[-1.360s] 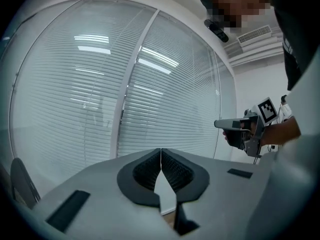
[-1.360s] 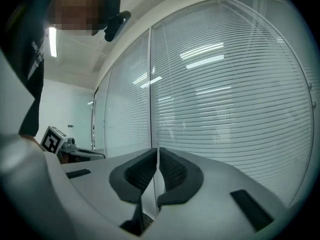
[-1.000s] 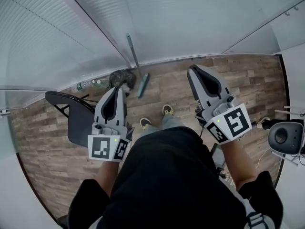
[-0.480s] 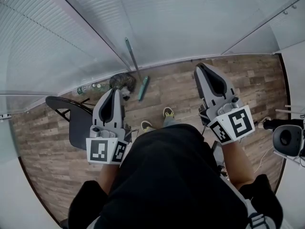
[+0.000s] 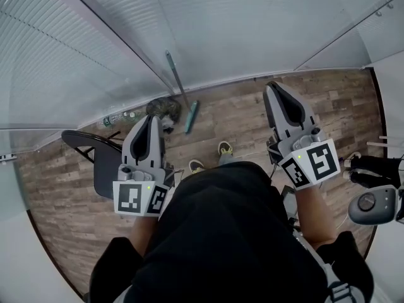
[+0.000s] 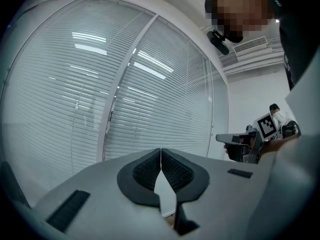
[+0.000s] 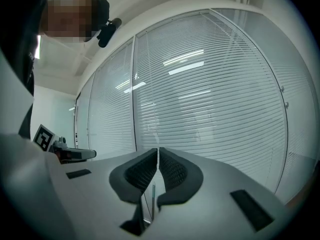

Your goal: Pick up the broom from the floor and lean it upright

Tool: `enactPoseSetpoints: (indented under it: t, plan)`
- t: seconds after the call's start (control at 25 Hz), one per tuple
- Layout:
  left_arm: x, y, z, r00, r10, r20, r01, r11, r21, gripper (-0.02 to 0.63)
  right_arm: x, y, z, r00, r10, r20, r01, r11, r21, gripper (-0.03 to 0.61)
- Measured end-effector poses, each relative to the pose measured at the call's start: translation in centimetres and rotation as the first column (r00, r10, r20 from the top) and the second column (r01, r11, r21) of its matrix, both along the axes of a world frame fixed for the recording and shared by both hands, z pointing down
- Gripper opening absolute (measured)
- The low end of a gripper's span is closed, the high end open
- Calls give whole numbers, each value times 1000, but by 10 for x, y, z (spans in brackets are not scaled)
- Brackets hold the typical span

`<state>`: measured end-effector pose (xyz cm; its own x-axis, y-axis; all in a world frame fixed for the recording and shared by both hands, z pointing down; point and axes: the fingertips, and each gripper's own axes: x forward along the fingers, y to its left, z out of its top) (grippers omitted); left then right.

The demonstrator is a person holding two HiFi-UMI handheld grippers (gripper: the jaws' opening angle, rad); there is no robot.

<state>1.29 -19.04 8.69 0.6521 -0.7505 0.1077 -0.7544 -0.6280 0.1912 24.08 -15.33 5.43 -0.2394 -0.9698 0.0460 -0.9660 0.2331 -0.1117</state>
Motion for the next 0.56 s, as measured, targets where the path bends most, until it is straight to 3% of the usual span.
enactPoseSetpoints:
  t: [0.56]
  plan:
    - [4, -4, -2, 1000, 3, 1, -3, 1000, 11, 21, 4, 1, -5, 999, 15, -39, -14, 1000, 24, 28]
